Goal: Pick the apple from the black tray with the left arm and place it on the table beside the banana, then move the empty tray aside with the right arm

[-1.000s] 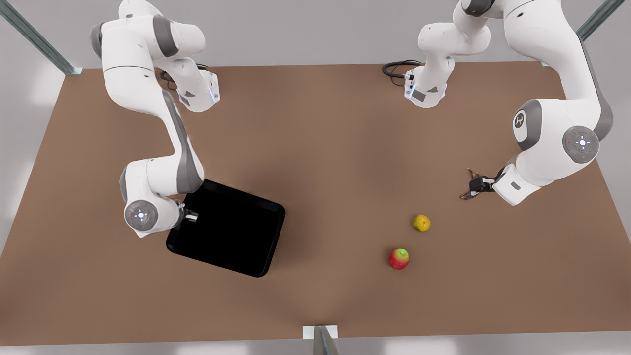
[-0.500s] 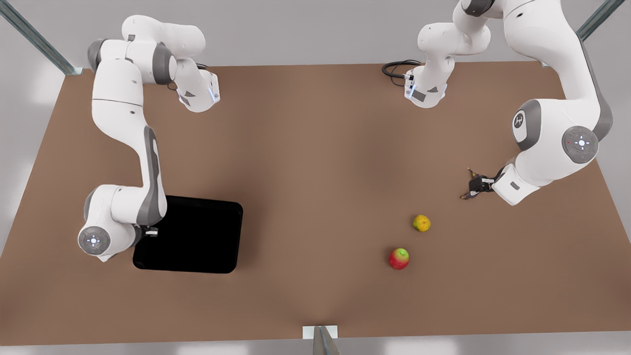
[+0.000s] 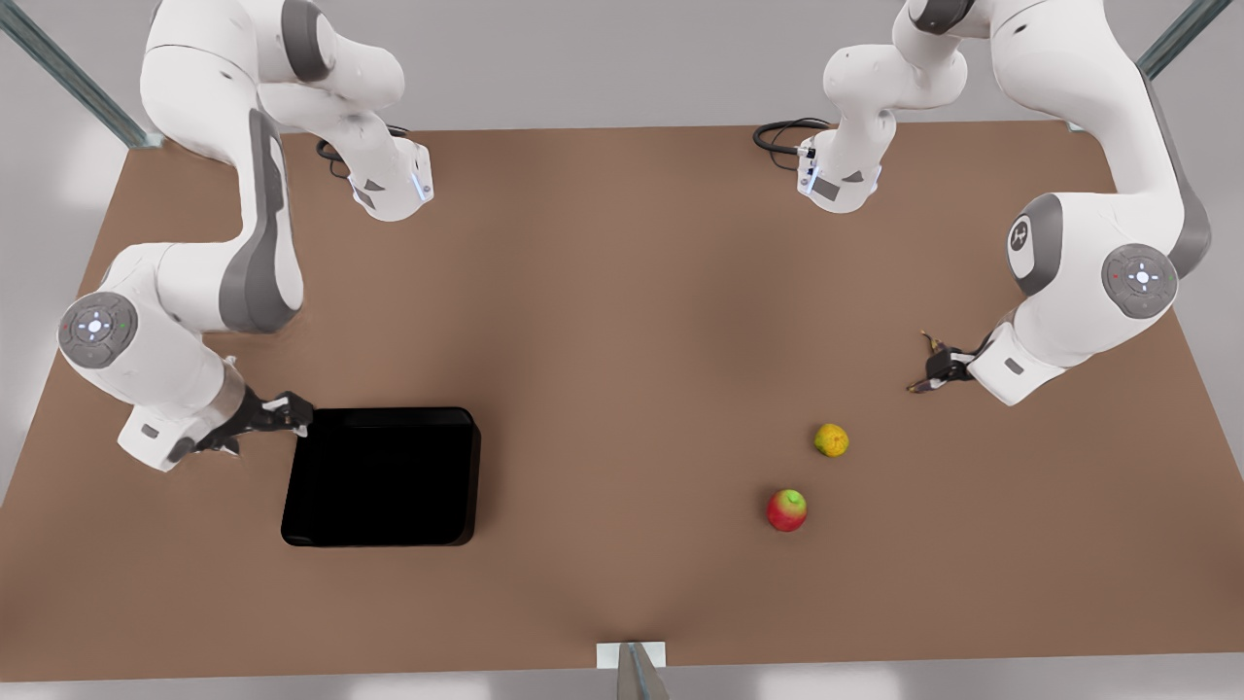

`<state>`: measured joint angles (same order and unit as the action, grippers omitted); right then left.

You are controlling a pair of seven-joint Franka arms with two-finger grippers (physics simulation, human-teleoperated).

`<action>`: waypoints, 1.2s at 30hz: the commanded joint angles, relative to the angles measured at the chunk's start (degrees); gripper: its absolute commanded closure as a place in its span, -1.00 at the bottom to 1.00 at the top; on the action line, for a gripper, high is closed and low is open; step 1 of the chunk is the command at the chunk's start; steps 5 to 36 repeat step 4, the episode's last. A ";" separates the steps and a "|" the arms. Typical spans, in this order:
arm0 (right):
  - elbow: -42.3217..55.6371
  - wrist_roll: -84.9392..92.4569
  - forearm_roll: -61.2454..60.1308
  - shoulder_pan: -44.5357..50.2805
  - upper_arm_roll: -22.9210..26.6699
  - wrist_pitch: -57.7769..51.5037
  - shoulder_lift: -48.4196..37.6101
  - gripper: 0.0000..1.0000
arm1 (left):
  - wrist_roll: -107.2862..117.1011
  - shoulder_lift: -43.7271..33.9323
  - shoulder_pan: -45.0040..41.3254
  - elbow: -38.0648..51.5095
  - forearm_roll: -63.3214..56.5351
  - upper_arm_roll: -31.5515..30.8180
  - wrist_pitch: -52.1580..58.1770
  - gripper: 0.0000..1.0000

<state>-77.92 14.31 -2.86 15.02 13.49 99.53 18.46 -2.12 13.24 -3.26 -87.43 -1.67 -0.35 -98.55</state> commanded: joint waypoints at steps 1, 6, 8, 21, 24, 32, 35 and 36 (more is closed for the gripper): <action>0.23 5.99 -0.04 0.01 0.05 -14.80 -3.08 -1.00 | -0.43 -0.06 0.01 0.06 -0.44 0.00 0.02 -1.00; 1.90 6.61 1.89 0.01 -0.30 -15.50 -3.08 -1.00 | -0.34 -0.06 0.01 0.06 -0.44 0.00 0.02 -1.00; 1.90 6.61 1.89 0.01 -0.30 -15.50 -3.08 -1.00 | -0.34 -0.06 0.01 0.06 -0.44 0.00 0.02 -1.00; 1.90 6.61 1.89 0.01 -0.30 -15.50 -3.08 -1.00 | -0.34 -0.06 0.01 0.06 -0.44 0.00 0.02 -1.00; 1.90 6.61 1.89 0.01 -0.30 -15.50 -3.08 -1.00 | -0.34 -0.06 0.01 0.06 -0.44 0.00 0.02 -1.00; 1.90 6.61 1.89 0.01 -0.30 -15.50 -3.08 -1.00 | -0.34 -0.06 0.01 0.06 -0.44 0.00 0.02 -1.00; 1.90 6.61 1.89 0.01 -0.30 -15.50 -3.08 -1.00 | -0.34 -0.06 0.01 0.06 -0.44 0.00 0.02 -1.00; 1.90 6.61 1.89 0.01 -0.30 -15.50 -3.08 -1.00 | -0.34 -0.06 0.01 0.06 -0.44 0.00 0.02 -1.00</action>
